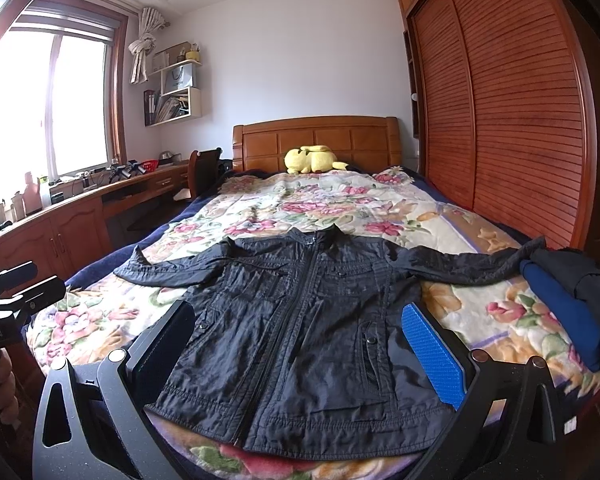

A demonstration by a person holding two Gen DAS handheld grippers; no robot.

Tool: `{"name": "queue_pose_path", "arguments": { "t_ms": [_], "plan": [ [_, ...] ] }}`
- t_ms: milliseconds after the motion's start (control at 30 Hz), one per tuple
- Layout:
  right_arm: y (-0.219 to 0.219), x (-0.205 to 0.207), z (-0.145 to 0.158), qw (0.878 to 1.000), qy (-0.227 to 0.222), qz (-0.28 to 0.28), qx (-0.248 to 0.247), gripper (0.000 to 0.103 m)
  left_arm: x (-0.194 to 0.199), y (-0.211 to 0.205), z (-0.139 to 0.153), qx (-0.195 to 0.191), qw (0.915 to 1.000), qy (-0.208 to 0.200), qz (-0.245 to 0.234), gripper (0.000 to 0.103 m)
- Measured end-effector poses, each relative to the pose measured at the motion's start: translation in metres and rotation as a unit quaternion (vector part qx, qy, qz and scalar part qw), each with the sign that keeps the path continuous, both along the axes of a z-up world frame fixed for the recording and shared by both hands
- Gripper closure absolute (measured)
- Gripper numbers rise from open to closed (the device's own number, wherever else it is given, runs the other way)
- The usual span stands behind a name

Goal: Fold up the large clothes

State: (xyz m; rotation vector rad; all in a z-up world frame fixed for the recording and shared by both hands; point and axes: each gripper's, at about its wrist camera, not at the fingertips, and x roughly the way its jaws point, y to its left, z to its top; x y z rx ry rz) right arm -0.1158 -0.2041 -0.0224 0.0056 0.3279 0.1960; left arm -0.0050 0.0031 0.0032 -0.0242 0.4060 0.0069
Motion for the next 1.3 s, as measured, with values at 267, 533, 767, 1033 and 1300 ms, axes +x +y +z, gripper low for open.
{"name": "queue_pose_path", "arguments": {
  "t_ms": [267,533,767,1033,1300],
  "plan": [
    [0.0006,-0.0004,-0.0003,1.000,0.000,0.000,0.001,0.000,-0.0002,0.0001,-0.0003,0.000,1.0000,0.000,0.000,0.000],
    [0.0006,-0.0005,-0.0002,1.000,0.000,0.000,0.001,0.000,-0.0001,0.0004,0.0000,0.000,1.0000,0.000,0.000,0.000],
    [0.0003,-0.0005,-0.0002,1.000,0.000,0.000,0.001,0.000,0.0000,0.0000,0.0000,0.000,1.0000,0.000,0.000,0.000],
    [0.0000,-0.0009,0.0001,1.000,0.000,0.001,0.002,0.000,-0.0002,-0.0001,0.0000,0.000,1.0000,0.000,0.000,0.000],
    [0.0020,-0.0031,0.0024,1.000,-0.003,0.002,0.001,0.000,-0.0004,0.0001,0.0000,0.001,1.0000,-0.001,0.000,0.000]
  ]
}}
